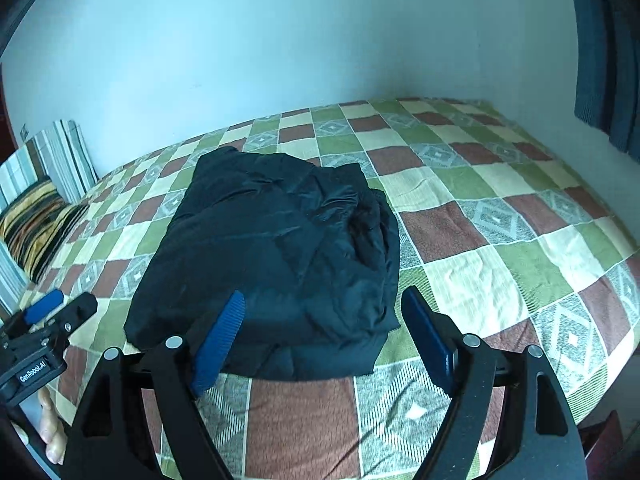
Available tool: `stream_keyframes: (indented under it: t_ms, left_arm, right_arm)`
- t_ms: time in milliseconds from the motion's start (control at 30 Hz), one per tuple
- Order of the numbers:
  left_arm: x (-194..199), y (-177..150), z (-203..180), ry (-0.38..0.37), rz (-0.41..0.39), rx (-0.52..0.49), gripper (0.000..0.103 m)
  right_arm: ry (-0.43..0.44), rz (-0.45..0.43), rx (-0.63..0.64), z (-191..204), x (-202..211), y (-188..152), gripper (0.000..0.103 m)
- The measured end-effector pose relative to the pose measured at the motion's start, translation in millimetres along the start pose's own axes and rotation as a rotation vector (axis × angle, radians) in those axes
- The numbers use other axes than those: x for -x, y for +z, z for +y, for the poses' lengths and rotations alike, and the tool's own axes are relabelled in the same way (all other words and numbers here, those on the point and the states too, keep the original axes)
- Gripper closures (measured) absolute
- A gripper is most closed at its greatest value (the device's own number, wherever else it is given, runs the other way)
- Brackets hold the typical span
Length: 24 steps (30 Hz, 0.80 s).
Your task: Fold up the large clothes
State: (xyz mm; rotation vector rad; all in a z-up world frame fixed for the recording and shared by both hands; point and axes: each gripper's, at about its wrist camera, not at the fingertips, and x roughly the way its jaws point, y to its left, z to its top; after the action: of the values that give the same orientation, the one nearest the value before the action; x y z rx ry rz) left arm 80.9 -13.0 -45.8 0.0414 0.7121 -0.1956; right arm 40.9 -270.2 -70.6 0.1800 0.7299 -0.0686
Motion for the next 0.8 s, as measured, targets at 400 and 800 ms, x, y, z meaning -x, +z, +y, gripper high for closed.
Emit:
stream_keyframes:
  t_ms: [400,800]
  left_arm:
    - [48.1,-0.5,-12.5,0.035,-0.104,-0.020,0.005]
    - [68.5,-2.7,-15.8,0.053,-0.146,-0.022,0.002]
  right_arm:
    - [0.013,-0.066,0.053,23.7,40.7,-8.9,0.022]
    - [0.000,-0.108,0.051,23.1,60.1,-9.5,0.021]
